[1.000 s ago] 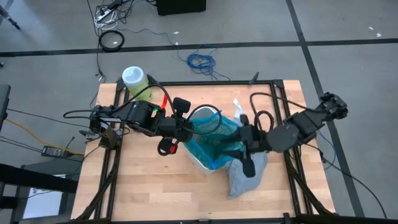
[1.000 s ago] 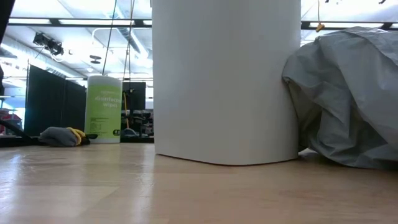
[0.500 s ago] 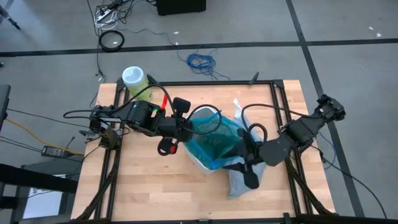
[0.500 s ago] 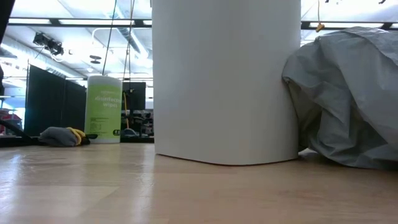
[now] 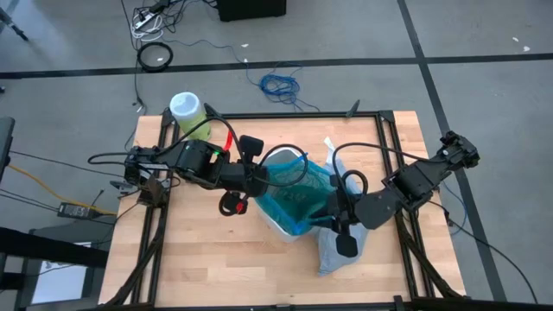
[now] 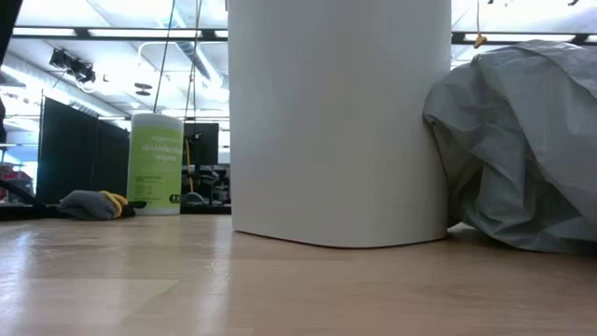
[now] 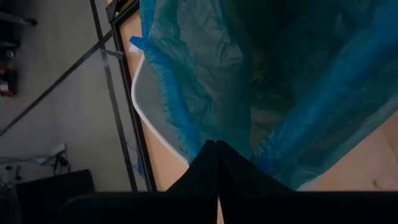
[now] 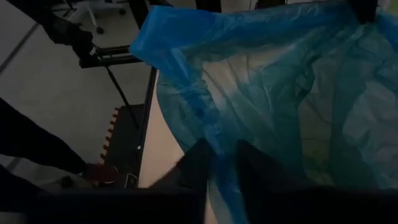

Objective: Place trash/remove bag and relplace
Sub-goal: Put the new dark blue trash bag into the trash bin

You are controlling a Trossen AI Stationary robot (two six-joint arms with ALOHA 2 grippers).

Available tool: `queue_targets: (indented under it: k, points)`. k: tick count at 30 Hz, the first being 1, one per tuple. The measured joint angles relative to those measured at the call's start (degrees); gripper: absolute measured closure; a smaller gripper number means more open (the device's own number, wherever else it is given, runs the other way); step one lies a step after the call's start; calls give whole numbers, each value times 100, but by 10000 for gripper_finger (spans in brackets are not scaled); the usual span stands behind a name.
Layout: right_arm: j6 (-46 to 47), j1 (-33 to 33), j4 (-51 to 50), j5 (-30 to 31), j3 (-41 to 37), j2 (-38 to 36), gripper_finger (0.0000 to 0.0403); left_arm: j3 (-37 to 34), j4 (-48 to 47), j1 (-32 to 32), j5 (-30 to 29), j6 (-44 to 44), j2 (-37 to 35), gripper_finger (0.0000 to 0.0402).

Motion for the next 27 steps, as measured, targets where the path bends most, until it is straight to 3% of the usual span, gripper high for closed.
queue_targets:
  k: [2, 4, 9, 14, 27]
  points:
    - [-1, 10, -5, -24, 0, 0, 380, 0, -27, 0, 0, -162, 0, 400]
    - [20, 12, -8, -89, 0, 0, 394, 0, -30, -34, -2, -311, 0, 400]
    - [103, 14, -15, -101, 0, 0, 378, -2, -30, -193, -17, -574, -84, 400]
    - [168, 30, -136, -98, 0, 0, 400, -2, -30, -353, -15, -733, -133, 400]
    - [516, 215, -326, -96, 0, 0, 402, -2, -28, -450, 149, -1048, -145, 400]
